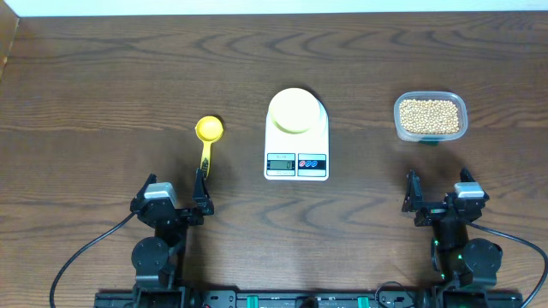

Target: Scoop item into bowl and weigh 50g on scale

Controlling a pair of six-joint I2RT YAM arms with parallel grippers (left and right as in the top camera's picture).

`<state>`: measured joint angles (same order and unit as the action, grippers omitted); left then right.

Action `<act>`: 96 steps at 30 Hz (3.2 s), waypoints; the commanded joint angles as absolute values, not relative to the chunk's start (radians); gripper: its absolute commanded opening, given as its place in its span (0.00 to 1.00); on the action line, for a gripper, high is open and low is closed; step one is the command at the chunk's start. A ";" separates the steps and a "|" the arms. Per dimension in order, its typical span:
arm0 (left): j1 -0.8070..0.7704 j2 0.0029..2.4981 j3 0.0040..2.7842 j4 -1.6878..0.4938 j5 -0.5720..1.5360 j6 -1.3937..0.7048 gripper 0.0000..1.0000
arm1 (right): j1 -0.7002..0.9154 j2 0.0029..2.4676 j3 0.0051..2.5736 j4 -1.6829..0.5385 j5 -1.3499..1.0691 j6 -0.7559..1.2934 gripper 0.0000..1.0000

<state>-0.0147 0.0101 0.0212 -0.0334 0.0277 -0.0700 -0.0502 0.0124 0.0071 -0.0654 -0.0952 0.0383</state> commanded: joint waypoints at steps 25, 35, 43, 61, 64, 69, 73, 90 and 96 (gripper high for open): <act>-0.010 0.269 0.326 -0.239 0.019 -0.043 0.97 | -0.045 0.009 0.006 -0.071 -0.081 0.047 0.99; -0.010 0.683 0.681 -0.442 0.046 -0.010 0.98 | -0.045 0.009 0.006 -0.071 -0.081 0.047 0.99; -0.010 0.972 0.998 -0.717 0.065 0.004 0.98 | -0.045 0.009 0.006 -0.071 -0.081 0.047 0.99; -0.009 1.513 1.420 -1.023 0.037 0.060 0.98 | -0.045 0.009 0.006 -0.071 -0.081 0.047 0.99; -0.005 1.565 1.420 -1.012 0.033 0.072 0.98 | -0.045 0.009 0.006 -0.071 -0.081 0.047 0.99; 0.019 1.648 1.420 -0.999 0.034 0.100 0.98 | -0.045 0.009 0.006 -0.071 -0.081 0.047 0.99; 0.023 1.701 1.420 -0.973 0.034 0.121 0.98 | -0.045 0.009 0.006 -0.071 -0.081 0.047 0.99; 0.023 1.916 1.420 -0.826 0.034 0.150 0.98 | -0.045 0.009 0.006 -0.071 -0.081 0.047 0.99; 0.023 1.971 1.420 -0.793 0.034 0.168 0.98 | -0.045 0.009 0.006 -0.071 -0.081 0.047 0.99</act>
<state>0.0193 1.9472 1.4014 -0.7986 0.0463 0.1406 -0.0502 0.0128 0.0071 -0.0662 -0.0887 0.0414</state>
